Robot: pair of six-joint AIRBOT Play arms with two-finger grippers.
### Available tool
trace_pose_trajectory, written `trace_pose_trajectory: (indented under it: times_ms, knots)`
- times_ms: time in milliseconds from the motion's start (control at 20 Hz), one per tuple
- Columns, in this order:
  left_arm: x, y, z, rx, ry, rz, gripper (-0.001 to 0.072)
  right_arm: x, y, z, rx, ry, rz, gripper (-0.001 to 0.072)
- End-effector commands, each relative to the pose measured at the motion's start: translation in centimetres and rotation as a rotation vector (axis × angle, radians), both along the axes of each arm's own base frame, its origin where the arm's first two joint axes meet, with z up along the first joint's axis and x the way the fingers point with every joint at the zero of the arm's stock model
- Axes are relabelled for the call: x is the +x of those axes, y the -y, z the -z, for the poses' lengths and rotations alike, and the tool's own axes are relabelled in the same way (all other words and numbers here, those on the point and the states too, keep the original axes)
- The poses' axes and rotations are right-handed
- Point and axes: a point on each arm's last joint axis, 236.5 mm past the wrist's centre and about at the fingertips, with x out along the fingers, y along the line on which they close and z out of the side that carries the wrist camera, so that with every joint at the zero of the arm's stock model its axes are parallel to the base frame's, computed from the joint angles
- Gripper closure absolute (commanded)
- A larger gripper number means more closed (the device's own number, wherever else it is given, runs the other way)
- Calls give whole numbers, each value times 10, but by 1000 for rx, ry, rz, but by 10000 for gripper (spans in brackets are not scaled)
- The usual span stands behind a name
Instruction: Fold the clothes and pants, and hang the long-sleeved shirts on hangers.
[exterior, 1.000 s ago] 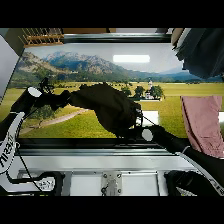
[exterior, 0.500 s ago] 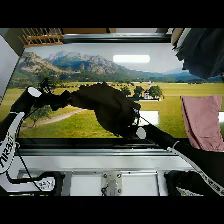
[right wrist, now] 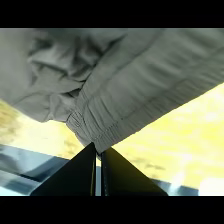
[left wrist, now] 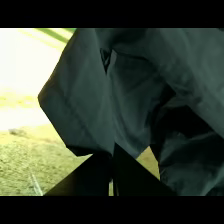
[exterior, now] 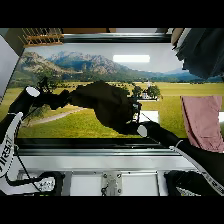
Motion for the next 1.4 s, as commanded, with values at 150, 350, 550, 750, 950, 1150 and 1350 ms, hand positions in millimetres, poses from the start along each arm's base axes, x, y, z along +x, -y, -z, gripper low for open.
trace_pose_trajectory:
  times_ms: [150,350,550,750,950,1150,1350]
  knots:
    - [13,0,-198,60,460,31,704,55,113,-186,-228,381,-96,692]
    - [-49,17,-393,103,907,56,705,36,166,-368,-133,754,91,692]
    - [-149,38,-513,107,1229,93,704,-22,185,-462,-3,959,194,692]
    - [-225,43,-569,94,1426,93,705,-66,196,-484,111,987,270,692]
    - [-245,43,-590,95,1490,86,705,-91,195,-492,209,973,296,692]
    - [-183,46,-568,96,1371,110,705,-82,171,-456,280,742,292,692]
    - [-55,50,-478,77,1077,143,704,-37,161,-354,94,379,273,691]
